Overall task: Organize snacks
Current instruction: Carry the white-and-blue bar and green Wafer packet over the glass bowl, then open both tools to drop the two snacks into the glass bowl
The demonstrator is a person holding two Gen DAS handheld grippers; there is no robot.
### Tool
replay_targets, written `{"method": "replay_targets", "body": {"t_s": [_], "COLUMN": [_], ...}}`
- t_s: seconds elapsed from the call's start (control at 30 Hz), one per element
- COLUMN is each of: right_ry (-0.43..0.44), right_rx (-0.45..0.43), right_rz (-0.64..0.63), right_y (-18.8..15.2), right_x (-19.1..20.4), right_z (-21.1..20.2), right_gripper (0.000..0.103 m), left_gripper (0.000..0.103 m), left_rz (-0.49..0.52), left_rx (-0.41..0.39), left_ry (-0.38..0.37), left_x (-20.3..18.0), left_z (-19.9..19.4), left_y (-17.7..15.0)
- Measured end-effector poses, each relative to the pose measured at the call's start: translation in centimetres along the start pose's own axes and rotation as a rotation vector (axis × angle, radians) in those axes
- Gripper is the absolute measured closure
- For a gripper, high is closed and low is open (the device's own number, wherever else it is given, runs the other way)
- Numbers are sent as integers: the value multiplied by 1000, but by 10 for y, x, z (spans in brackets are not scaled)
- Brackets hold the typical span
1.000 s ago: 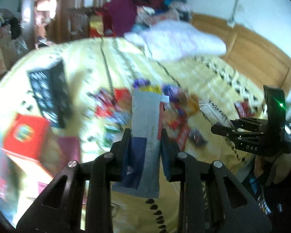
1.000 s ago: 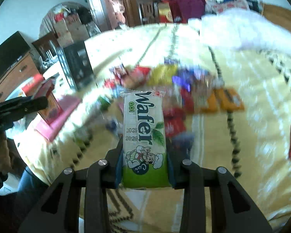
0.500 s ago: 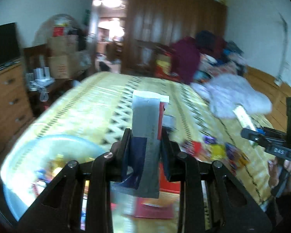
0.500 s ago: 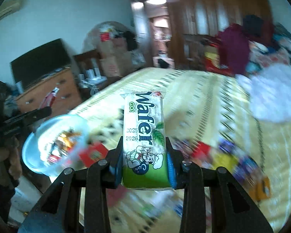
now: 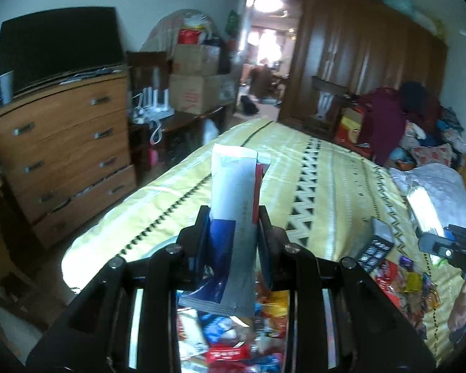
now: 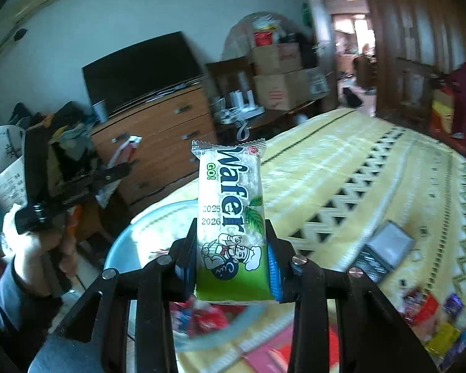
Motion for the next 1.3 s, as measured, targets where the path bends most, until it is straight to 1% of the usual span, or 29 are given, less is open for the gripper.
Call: {"method": "replay_targets", "body": {"t_s": [0.07,0.13,0.27,0.43,0.77,1.3], "right_ry": [39,60,78,85,89,97], "right_rx": [24,49,83,105,126,136], "right_rz": [12,16,15,3,-1,-3], "right_y": [2,-1,-8,-22,-28,-31], "right_x": [11,18,33,36,33,40], "right_z": [23,39,64,69,78,84], "right_gripper": [64,64,64,64,64,64], "left_gripper": [74,74,74,74,74,74], "left_rz": [-10,-15,-23,-32,-24,-10], "left_rx": [20,39,78,110,124,130], "left_ry": [22,42,75,88,94,93], "left_x": [11,24,37,46,59,57], "left_z": [8,13,26,37,49,54], "left_y": [-4,-9,-23,-33,-34,-37]}}
Point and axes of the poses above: each gripper's, at about its wrist camera, not at the fingertips, and z roughly the way its jaws point, x to its left, y to its top, the point moved 10 cm from there along z, roughly the way its jaws point, and after that the axes turned 9 degrees about y, right-handed, at the moved point
